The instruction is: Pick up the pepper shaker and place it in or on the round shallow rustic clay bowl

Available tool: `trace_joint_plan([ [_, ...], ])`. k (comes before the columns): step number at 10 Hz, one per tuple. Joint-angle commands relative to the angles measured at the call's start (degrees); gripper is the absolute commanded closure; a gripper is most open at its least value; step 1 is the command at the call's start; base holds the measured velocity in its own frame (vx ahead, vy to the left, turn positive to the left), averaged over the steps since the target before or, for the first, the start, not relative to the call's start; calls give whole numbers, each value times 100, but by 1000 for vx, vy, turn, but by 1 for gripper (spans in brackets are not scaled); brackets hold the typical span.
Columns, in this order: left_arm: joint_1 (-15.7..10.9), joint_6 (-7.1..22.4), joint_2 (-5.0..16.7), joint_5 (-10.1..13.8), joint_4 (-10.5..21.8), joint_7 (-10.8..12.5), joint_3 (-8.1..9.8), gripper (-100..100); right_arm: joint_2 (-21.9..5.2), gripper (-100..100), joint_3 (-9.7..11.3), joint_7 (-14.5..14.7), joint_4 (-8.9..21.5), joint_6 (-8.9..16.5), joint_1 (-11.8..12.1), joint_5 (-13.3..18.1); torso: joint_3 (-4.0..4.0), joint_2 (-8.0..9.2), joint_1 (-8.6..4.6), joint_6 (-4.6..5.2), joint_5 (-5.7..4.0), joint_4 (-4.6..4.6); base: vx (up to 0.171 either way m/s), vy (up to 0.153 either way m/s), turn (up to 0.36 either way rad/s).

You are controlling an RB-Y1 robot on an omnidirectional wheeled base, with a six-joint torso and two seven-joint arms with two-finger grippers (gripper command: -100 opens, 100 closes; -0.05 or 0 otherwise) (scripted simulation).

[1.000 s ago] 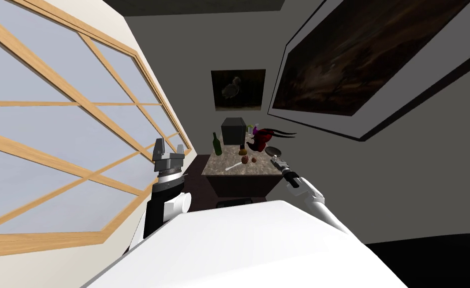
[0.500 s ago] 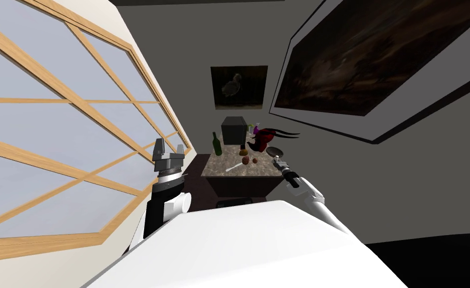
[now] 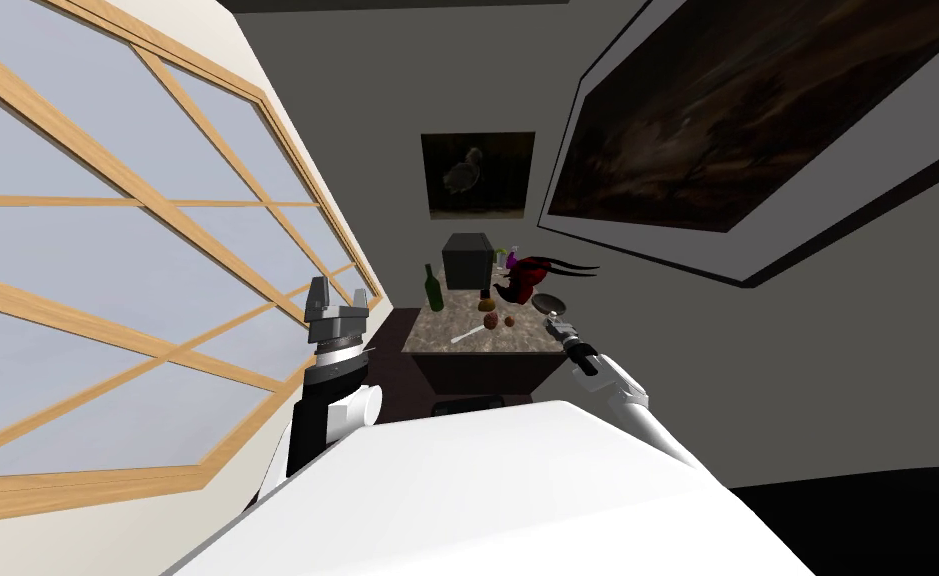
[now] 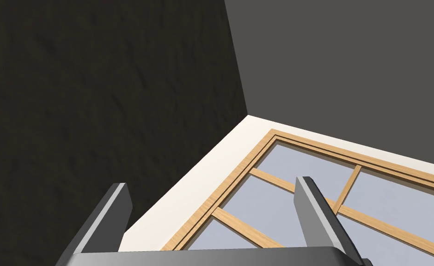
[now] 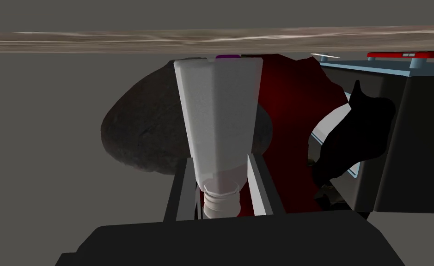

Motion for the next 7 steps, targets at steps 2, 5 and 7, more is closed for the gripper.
trace_joint_plan([
  [2,0,0,0,0,0,0,0,0,4,100,22,15,37,147,7,-108,0,0,0,0,0,0,-49,28,-3],
  [5,-1,0,-1,0,0,0,-1,0,-163,-100,6,82,101,191,29,-98,16,40,15,7,-11,-6,-119,79,-19],
  [7,0,0,0,0,0,0,0,0,-269,-100,24,15,-102,222,26,-42,-2,8,-9,4,-16,-13,58,-40,85],
])
